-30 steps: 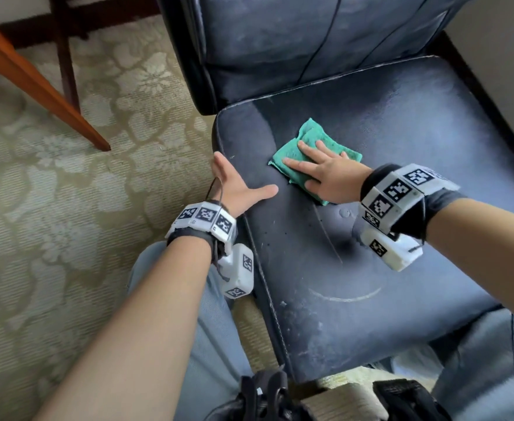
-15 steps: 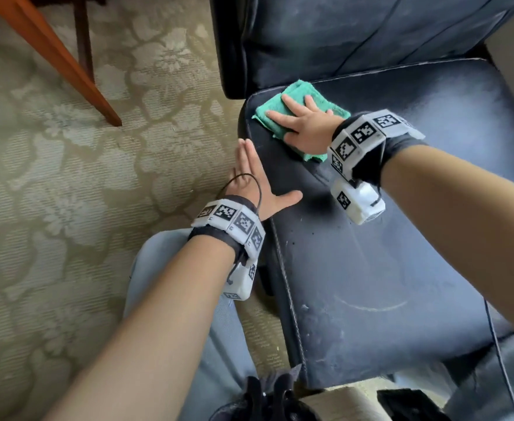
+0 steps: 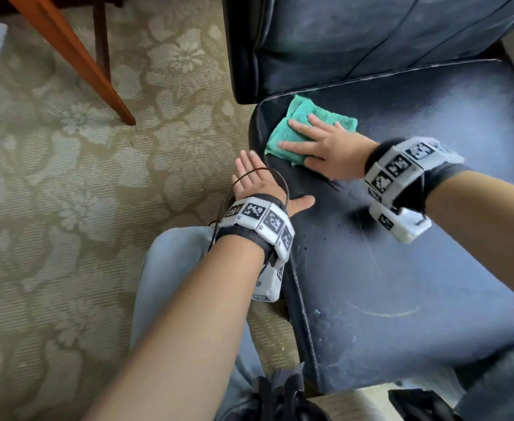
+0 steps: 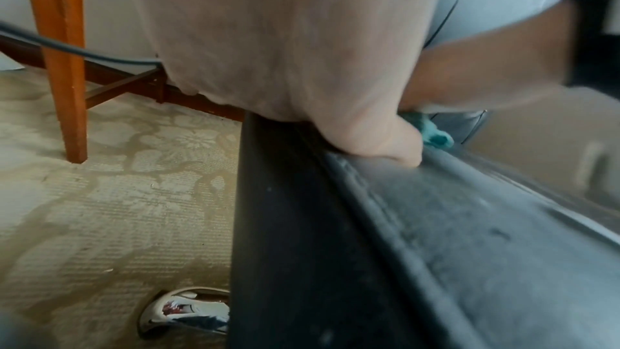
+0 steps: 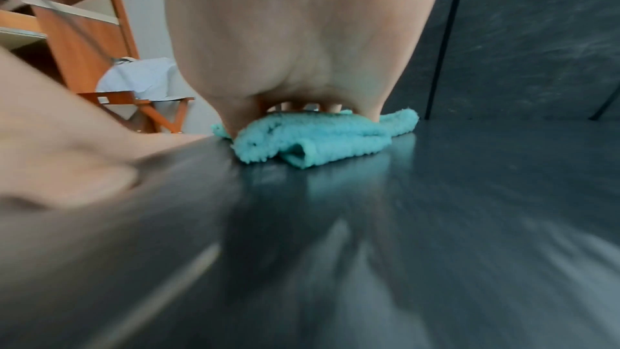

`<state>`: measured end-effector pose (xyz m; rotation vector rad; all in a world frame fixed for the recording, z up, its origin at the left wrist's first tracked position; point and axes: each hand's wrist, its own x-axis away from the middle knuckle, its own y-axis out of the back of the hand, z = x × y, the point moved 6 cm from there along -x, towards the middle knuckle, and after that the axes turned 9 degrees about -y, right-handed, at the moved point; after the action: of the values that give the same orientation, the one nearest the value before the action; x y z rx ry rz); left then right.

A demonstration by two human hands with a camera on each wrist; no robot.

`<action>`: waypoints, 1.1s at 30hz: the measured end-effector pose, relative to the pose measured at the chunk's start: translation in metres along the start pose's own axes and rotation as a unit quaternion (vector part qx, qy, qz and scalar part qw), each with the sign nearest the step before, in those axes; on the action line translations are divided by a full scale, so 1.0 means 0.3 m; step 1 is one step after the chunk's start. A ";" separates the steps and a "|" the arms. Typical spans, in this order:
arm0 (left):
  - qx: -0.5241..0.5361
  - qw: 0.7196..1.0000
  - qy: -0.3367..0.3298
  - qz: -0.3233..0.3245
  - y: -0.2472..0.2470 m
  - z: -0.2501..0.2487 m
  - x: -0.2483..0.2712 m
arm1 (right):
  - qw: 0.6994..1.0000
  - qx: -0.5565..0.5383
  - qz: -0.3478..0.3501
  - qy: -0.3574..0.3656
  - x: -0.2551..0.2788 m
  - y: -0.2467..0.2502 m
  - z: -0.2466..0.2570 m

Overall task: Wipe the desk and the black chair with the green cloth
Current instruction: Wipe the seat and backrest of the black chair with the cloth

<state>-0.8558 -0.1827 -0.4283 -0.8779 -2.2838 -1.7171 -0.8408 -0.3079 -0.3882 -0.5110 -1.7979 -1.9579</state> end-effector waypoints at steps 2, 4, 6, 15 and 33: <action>0.006 1.000 0.010 0.005 -0.001 0.002 0.007 | 1.000 0.017 0.017 0.016 0.074 -0.049 -0.001; 0.004 1.000 0.010 0.004 -0.003 0.000 0.015 | 0.999 0.031 0.028 0.026 0.122 -0.084 -0.002; 0.002 1.000 0.009 0.003 -0.005 -0.002 0.024 | 0.999 0.033 0.034 0.023 0.134 -0.092 -0.002; -0.003 1.000 0.022 0.020 -0.018 -0.007 0.036 | 0.996 0.076 0.036 -0.007 -0.062 0.043 0.089; -0.011 0.999 0.034 0.032 -0.027 -0.002 0.033 | 0.998 -0.005 -0.004 0.061 0.037 -0.039 -0.021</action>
<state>-0.8684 -0.1812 -0.4303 -0.8726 -2.1742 -1.7203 -0.8564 -0.3143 -0.3926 -0.3802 -1.7184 -1.9588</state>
